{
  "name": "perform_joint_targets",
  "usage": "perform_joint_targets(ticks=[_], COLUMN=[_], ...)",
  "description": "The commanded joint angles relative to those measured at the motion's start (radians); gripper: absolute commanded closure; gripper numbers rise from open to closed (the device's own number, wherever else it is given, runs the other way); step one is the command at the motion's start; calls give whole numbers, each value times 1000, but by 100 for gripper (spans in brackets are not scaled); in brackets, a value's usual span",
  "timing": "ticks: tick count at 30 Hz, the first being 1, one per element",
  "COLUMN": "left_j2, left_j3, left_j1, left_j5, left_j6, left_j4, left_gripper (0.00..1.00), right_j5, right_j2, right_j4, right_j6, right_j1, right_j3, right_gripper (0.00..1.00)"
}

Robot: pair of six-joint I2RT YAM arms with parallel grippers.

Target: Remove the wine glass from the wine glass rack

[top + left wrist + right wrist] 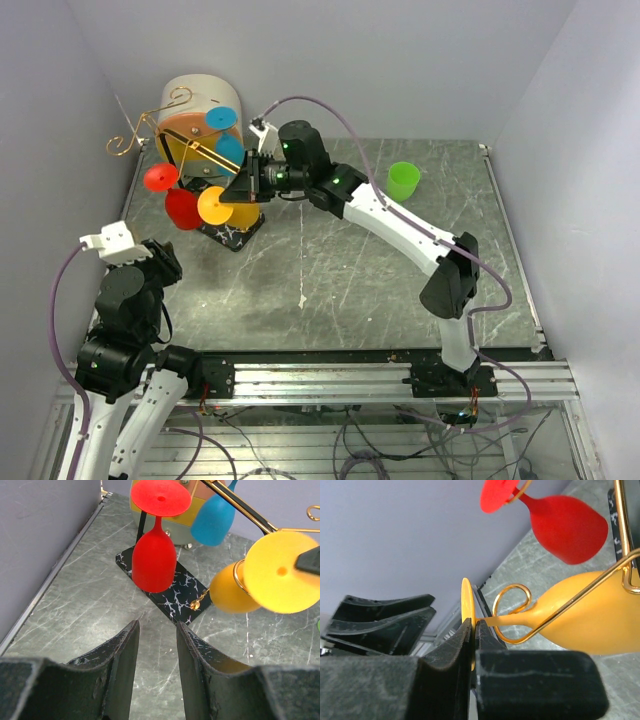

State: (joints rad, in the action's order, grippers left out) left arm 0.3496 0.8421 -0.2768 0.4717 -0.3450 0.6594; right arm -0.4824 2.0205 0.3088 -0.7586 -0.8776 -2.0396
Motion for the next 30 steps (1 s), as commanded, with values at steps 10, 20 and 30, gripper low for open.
perform_joint_targets(ticks=[10, 20, 30], left_j2=[25, 21, -7], left_j3=[-2, -1, -4], left_j1=[-2, -2, -2], left_j5=[16, 26, 43], left_j6=[-8, -14, -21], left_j4=[-6, -3, -3], left_gripper=[43, 42, 42], right_j5=[2, -134, -238], right_j2=[7, 137, 175], right_j4=[-72, -219, -320], right_j6=[-32, -91, -159], right_j1=[49, 57, 39], right_j3=[-66, -163, -188], right_gripper=[100, 100, 100])
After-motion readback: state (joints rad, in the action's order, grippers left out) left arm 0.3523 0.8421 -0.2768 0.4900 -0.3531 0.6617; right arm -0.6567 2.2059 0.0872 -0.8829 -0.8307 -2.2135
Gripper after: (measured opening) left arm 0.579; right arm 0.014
